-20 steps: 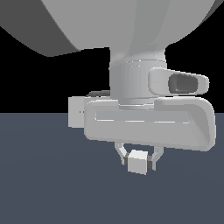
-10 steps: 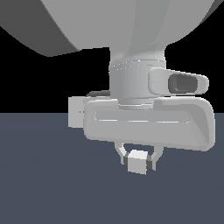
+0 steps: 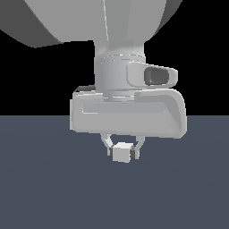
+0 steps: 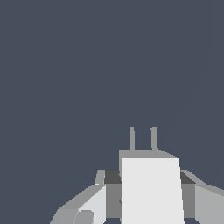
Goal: Plug the charger into the wall socket.
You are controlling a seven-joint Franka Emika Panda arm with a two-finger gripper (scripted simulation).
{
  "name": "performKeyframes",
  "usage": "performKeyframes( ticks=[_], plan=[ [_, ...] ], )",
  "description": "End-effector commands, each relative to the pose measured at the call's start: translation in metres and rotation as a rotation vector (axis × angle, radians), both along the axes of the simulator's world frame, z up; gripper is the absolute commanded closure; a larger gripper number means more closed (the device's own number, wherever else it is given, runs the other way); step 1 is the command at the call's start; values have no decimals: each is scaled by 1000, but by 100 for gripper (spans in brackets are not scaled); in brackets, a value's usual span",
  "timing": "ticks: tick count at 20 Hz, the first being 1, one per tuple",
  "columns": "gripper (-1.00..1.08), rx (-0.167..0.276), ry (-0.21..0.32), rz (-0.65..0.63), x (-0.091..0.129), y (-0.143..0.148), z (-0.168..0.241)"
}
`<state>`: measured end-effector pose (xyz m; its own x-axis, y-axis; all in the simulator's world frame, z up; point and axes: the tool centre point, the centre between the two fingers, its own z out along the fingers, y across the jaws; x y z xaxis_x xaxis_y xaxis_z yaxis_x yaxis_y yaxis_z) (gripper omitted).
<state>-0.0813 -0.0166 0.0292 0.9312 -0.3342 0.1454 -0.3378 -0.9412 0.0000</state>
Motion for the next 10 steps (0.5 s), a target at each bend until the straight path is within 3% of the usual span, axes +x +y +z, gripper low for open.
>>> performKeyframes(
  ticks=[1,10],
  plan=[
    [108,0,-1,13,9,17,10],
    [108,-1,-1,67,49,91,51]
  ],
)
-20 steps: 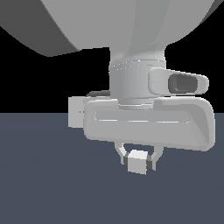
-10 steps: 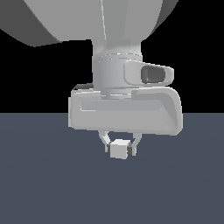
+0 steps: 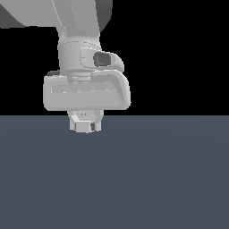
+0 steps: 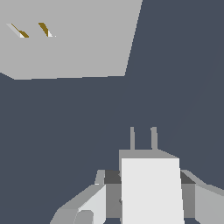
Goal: Plug the charger into the wall socket.
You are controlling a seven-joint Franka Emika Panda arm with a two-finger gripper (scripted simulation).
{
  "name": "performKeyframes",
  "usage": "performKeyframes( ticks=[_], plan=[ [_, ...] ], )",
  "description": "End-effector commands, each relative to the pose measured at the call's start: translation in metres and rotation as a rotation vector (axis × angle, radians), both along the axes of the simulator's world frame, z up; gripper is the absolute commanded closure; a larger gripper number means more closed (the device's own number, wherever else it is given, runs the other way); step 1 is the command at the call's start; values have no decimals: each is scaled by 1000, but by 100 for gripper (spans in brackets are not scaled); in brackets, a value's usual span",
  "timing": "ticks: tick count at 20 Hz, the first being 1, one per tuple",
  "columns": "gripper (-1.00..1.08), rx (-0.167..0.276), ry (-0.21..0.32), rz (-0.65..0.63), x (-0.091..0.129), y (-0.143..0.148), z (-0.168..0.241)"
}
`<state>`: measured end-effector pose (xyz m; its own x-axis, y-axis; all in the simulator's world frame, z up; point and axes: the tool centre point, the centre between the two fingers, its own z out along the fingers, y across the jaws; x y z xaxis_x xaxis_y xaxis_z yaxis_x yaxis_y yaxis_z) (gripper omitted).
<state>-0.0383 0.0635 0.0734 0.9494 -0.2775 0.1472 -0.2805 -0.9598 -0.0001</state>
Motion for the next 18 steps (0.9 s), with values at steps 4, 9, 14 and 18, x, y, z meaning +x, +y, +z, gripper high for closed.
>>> performKeyframes(
  ticks=[4,9,14,18],
  plan=[
    [108,-1,1,24,18,34,19],
    [108,0,1,35,25,48,26],
    [108,0,1,36,27,50,27],
    [108,0,1,37,27,50,27]
  ],
)
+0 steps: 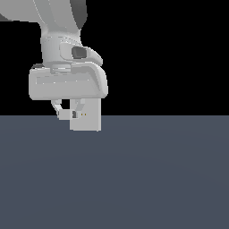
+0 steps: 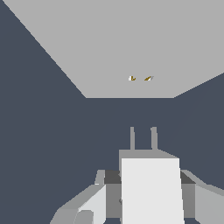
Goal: Plug the charger into the wall socket.
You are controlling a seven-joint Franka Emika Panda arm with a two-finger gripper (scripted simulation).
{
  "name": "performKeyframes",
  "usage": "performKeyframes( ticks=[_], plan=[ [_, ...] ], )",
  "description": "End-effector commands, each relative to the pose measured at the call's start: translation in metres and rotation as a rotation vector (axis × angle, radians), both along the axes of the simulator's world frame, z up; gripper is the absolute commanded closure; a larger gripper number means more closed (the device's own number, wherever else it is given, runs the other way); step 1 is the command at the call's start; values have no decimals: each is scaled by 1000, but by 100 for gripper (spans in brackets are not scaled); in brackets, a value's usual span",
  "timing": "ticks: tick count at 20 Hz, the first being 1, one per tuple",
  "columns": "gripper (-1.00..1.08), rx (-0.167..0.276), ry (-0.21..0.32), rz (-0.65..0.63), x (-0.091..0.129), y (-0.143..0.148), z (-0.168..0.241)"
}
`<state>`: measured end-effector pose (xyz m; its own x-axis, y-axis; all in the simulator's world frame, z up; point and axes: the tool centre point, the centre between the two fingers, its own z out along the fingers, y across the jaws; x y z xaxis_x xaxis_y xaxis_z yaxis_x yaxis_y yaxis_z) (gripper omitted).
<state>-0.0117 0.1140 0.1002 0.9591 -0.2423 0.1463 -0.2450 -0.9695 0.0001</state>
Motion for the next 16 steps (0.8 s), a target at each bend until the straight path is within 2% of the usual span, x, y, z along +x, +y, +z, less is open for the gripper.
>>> performKeyframes(
  ticks=[1,16],
  plan=[
    [108,0,0,0,2,0,0],
    [108,1,0,0,44,-12,0]
  ],
)
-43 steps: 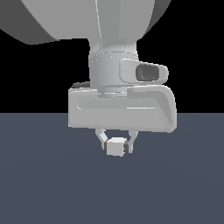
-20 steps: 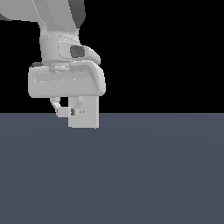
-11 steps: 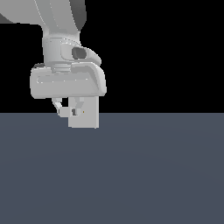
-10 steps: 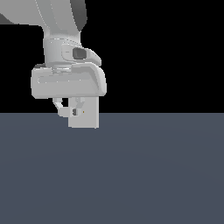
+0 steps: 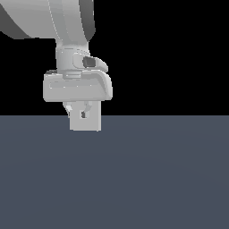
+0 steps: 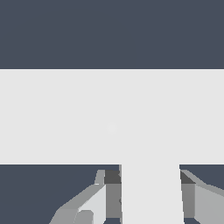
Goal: Plug the charger into the wall socket.
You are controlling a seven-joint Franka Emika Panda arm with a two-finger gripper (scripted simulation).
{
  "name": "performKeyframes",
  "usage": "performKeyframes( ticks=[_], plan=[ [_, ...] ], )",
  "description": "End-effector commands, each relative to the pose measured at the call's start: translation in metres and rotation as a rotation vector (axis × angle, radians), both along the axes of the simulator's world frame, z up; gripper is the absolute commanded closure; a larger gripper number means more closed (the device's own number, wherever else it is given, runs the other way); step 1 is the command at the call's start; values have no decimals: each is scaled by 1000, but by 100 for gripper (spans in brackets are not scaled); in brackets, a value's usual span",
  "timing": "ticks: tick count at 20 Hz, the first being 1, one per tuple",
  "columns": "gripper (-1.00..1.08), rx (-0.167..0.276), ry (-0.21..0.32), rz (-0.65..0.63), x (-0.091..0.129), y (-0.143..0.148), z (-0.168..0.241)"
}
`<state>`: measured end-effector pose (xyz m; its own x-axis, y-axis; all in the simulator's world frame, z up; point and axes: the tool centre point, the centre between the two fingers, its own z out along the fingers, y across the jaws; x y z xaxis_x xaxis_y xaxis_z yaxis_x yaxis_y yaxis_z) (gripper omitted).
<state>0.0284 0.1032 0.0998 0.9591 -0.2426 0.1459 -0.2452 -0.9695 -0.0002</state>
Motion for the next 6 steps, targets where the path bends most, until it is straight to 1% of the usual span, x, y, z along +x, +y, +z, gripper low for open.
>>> performKeyframes(
  ticks=[1,6],
  plan=[
    [108,0,0,0,6,-1,0],
    [108,0,0,0,9,-2,0]
  ],
)
